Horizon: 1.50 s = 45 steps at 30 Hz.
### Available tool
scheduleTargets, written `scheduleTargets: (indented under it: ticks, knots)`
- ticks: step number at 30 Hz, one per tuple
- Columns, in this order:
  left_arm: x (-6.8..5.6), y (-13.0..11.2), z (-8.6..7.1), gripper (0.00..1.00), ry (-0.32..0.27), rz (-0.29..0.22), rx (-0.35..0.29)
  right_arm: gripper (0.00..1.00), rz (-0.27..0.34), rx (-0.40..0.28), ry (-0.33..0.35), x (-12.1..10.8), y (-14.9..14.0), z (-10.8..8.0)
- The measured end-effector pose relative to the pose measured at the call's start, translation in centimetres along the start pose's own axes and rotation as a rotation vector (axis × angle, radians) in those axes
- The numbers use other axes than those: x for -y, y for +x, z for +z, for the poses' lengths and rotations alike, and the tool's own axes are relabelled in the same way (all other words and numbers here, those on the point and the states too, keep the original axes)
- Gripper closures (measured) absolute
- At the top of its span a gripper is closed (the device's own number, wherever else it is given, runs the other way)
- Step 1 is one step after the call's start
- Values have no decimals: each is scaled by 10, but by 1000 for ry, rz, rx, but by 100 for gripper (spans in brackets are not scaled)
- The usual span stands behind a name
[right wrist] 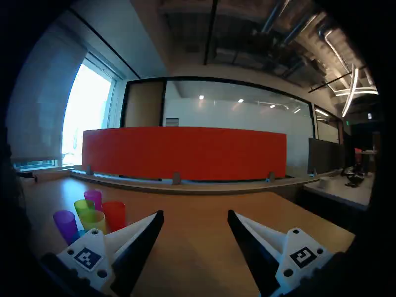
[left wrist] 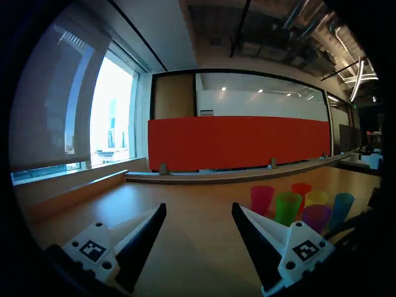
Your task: Pour water
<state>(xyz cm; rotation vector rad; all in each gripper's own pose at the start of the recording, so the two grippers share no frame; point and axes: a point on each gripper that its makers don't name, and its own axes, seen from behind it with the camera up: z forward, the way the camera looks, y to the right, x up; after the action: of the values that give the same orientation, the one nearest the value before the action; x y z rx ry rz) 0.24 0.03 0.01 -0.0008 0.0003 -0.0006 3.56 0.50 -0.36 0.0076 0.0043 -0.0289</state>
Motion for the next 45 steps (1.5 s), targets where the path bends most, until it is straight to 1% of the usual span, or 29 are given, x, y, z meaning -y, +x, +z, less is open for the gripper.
scheduleTargets:
  ticks: [11,21,26,29,32,34,39,42,45]
  knots:
    - [1,46,5,2,-19,-16,16,0,20,4,21,4,40,5]
    - [4,103,15,2,-54,-32,23,0,29,14,54,9,87,15]
    - [2,135,21,1,-77,-32,25,0,30,17,73,13,112,19]
    - [0,155,23,2,-94,-39,24,0,21,14,80,14,127,21]
    - [-4,172,26,2,-113,-51,33,0,14,14,88,16,140,23]
    - [-8,181,27,2,-136,-58,39,0,12,15,97,18,148,25]
    - [-18,191,30,2,-193,-66,48,0,8,18,126,25,158,26]
    - [-24,188,32,2,-221,-61,59,0,3,18,150,30,159,27]
    - [-28,183,34,1,-249,-46,73,0,-11,22,180,35,158,27]
